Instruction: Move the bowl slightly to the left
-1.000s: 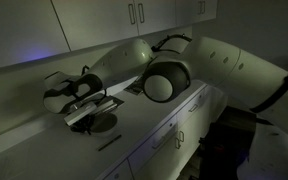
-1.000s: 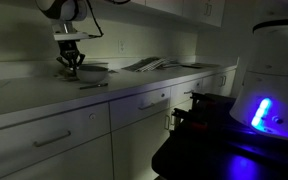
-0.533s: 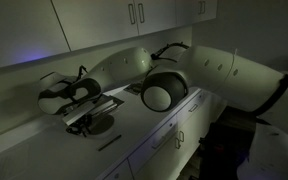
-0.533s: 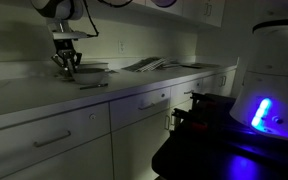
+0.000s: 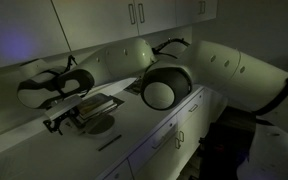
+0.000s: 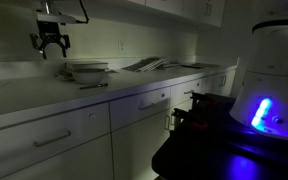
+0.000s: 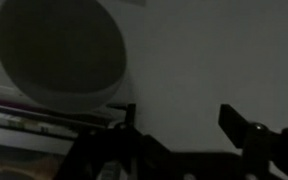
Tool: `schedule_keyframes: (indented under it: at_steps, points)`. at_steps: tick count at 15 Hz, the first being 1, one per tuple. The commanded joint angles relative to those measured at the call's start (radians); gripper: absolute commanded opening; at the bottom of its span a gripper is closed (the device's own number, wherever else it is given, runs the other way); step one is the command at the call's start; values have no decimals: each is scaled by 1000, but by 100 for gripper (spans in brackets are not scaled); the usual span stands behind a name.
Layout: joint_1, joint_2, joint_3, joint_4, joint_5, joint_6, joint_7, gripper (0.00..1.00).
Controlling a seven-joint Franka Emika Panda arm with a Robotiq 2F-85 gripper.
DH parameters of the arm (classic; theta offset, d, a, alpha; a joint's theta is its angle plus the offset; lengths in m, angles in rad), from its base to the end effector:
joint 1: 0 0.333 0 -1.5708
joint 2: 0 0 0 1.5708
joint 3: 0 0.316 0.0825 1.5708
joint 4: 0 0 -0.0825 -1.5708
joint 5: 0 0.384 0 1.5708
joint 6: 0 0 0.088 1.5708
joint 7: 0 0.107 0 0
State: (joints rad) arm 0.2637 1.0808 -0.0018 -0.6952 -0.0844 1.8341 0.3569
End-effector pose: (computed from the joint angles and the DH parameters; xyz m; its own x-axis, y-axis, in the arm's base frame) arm 0.7787 0.2025 0.3100 0.9940 -0.0716 0.0829 -0.0766 -0.9953 0.0589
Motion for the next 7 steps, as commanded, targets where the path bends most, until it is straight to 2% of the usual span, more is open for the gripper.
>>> schedule_keyframes:
  at_steps: [1,4,7]
  points:
    - [36,-100,-29,-126,-39,138,76,100]
    - [63,-189,-41,-240,-61,197,133,100]
    - [81,-290,-38,-371,-67,193,194,100]
